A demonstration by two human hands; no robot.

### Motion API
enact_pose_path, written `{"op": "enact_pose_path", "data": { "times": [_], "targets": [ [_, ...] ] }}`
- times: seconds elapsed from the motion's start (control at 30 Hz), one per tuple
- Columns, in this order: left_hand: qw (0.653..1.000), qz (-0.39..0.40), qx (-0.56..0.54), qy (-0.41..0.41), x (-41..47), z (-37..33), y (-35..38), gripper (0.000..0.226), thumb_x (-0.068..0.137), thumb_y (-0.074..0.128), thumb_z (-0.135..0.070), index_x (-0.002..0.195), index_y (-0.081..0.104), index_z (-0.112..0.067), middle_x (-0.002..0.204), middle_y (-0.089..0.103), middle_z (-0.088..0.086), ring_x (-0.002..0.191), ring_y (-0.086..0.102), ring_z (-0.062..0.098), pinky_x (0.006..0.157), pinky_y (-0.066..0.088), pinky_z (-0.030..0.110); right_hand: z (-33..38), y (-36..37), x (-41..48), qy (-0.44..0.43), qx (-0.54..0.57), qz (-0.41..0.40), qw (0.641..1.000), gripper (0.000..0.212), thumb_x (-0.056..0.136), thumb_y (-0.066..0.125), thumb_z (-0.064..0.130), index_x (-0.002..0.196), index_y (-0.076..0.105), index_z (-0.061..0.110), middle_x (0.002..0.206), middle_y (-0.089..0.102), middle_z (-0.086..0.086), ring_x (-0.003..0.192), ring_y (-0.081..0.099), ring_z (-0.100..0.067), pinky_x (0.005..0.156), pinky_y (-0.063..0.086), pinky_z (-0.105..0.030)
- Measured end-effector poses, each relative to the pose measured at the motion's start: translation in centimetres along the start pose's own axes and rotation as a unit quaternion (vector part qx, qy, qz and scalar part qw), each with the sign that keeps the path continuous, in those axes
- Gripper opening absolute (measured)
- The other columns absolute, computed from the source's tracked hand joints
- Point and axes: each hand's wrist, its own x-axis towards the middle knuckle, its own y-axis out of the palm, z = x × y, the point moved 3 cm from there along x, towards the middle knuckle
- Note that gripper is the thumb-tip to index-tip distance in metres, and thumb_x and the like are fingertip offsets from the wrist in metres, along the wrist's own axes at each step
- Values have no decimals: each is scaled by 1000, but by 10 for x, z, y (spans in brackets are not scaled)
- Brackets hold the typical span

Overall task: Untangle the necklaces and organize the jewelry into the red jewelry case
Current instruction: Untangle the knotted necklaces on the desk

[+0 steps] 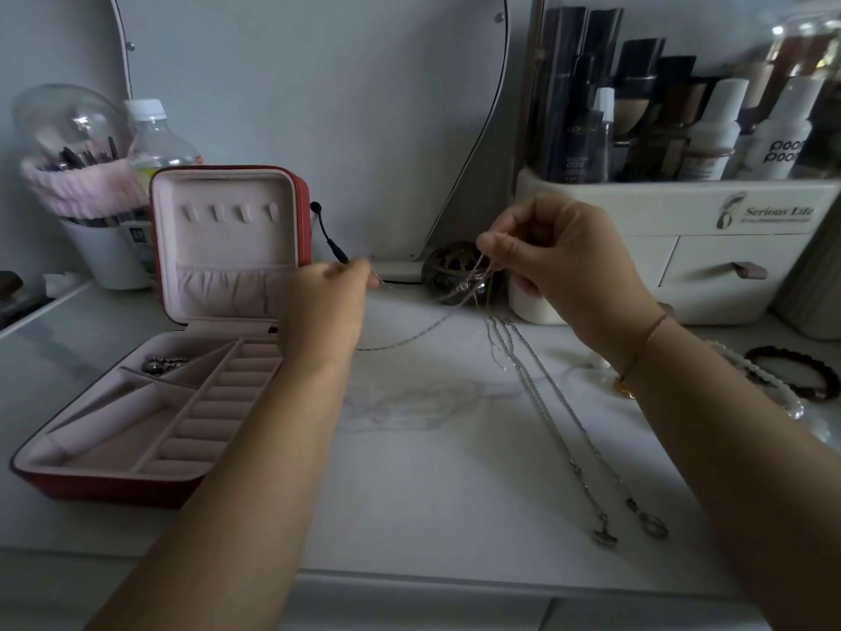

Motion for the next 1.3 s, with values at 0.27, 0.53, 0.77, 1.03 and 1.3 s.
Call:
{"op": "enact_pose_path", "data": {
  "times": [0.27, 0.53, 0.77, 1.03, 1.3],
  "targets": [
    [983, 109, 99, 108, -13, -7, 16, 26, 88, 57, -33, 80, 72, -13, 75, 68, 9, 82, 63, 25, 69, 45, 33, -2, 15, -6, 46, 7, 151, 988, 8, 85, 65, 3, 90, 68, 8, 67, 63, 7, 55, 53, 2, 55, 45, -9],
    [907, 401, -128, 19, -34, -14, 30, 52, 83, 47, -57, 96, 71, -13, 94, 74, 11, 91, 71, 22, 85, 51, 33, -3, 12, -4, 33, 28, 129, 991, 13, 88, 59, -2, 98, 65, 4, 82, 68, -13, 68, 64, -19, 63, 55, -23],
    [910, 392, -134, 31, -38, -17, 29, 22, 76, 66, -26, 94, 71, -15, 77, 73, 0, 80, 70, 12, 83, 53, 25, -2, 9, -2, 43, 73, 113, 990, 13, 86, 60, -1, 97, 63, 5, 81, 69, -5, 64, 60, -8, 57, 45, -18],
    [908, 381, -173, -7, -31, -16, 29, 17, 95, 53, -20, 94, 66, -9, 91, 74, 5, 92, 69, 16, 89, 50, 35, -7, 7, -1, 66, 62, 67, 994, 12, 86, 61, 0, 92, 64, 10, 79, 66, -8, 54, 50, -7, 50, 42, -14],
    [889, 341, -293, -91, -27, -20, 23, 27, 95, 48, -26, 69, 47, -19, 66, 66, -1, 65, 64, 13, 68, 55, 26, -10, 2, 2, 76, 63, 29, 995, 11, 88, 59, 0, 90, 64, 9, 81, 59, -18, 54, 47, -9, 52, 42, -16]
  ]
}}
